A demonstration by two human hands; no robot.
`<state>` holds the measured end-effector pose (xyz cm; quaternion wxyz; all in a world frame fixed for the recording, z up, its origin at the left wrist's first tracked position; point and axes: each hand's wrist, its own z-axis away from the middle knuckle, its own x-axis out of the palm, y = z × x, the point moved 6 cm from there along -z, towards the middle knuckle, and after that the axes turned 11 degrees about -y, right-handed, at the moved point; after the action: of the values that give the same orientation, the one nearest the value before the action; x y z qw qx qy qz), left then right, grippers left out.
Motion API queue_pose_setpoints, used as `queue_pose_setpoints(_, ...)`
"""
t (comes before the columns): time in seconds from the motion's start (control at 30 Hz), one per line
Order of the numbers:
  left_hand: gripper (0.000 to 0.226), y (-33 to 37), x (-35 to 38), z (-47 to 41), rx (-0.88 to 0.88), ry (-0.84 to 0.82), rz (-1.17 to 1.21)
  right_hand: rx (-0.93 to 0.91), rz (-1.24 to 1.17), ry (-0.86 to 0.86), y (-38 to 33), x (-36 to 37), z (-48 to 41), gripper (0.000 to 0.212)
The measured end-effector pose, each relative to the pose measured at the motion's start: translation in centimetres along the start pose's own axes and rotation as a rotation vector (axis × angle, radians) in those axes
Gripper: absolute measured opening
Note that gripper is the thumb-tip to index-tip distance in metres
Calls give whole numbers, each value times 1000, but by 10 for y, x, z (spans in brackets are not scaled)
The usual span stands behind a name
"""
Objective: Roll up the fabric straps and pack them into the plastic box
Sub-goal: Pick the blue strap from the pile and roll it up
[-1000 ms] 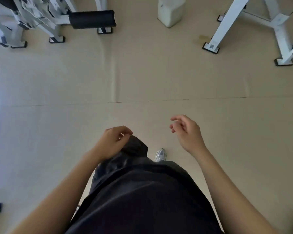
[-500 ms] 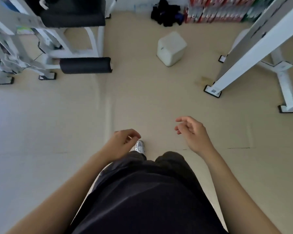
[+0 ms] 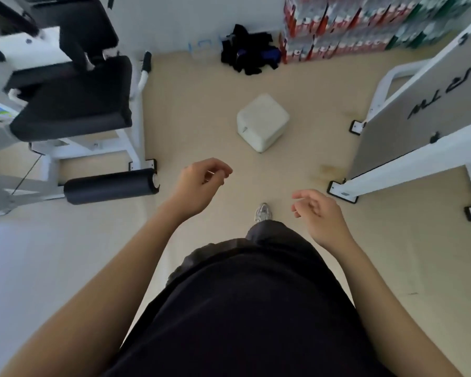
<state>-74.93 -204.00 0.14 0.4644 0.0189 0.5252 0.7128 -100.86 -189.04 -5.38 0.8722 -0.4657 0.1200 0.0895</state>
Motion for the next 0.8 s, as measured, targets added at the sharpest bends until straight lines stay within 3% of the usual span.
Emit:
queue_pose_setpoints(0.3,16,-14,-104,-150,-207,-5,28,-204,116,-157,-214,-69,-272,18)
queue_pose_setpoints(0.5,16,-24,-201,-308,-227,-22,3,-273,125,-160,-329,-87,-448,21)
queue_pose_setpoints(0.63,19,8,-274,-423,-189,-47,-49,-206,120,-137,-365,-114,-528,21)
queue_pose_setpoints(0.8,20,81,-345,-553,-117,-63,-68,-45,83,-117,-356,-169,-589,21)
